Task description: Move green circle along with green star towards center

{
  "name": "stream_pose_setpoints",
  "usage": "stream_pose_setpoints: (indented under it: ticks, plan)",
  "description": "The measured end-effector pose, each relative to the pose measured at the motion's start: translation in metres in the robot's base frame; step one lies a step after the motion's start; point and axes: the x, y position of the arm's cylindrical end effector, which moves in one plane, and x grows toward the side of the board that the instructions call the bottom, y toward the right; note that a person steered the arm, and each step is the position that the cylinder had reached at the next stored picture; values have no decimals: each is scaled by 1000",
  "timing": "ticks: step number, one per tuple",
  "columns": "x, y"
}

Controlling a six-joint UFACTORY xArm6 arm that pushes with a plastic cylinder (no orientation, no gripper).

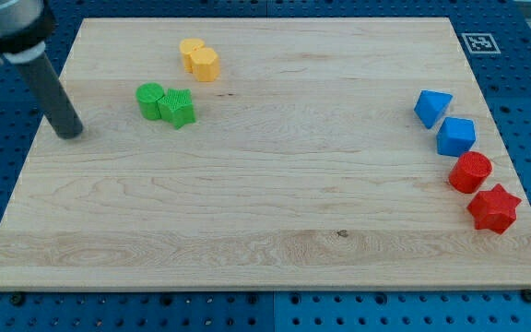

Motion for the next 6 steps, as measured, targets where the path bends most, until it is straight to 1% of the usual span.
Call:
stream_pose_setpoints:
  ticks: [1, 2, 3, 4, 6]
  plan:
    - [-39, 9]
    - [-52, 52]
    - [-45, 83]
    - [-26, 94]
    - [-26, 102]
